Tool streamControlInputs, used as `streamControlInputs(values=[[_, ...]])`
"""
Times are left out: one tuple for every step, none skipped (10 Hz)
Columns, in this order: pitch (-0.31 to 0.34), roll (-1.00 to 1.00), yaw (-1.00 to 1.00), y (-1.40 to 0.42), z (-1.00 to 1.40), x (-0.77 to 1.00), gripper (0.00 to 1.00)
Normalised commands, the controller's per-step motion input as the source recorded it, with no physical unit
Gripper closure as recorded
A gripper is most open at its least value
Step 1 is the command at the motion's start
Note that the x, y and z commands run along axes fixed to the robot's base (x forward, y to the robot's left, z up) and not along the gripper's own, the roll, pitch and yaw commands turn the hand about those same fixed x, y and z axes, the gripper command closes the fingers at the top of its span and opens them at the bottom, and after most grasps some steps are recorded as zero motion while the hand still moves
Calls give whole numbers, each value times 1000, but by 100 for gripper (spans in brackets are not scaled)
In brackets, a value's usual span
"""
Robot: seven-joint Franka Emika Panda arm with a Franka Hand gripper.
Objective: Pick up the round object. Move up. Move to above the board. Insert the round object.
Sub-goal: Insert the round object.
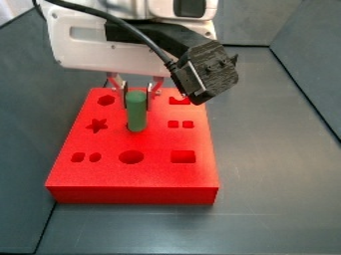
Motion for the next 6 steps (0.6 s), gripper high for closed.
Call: streamControlInputs(values=[[-314, 4, 277, 0, -634, -274, 100], [-259, 81, 214, 0, -754, -237, 100], [-166, 144, 149, 0, -840, -74, 100], [-136, 116, 43, 0, -734, 0, 100], [-36, 0, 0, 0, -271, 0, 100], [0, 0, 0, 0, -29, 0, 100]])
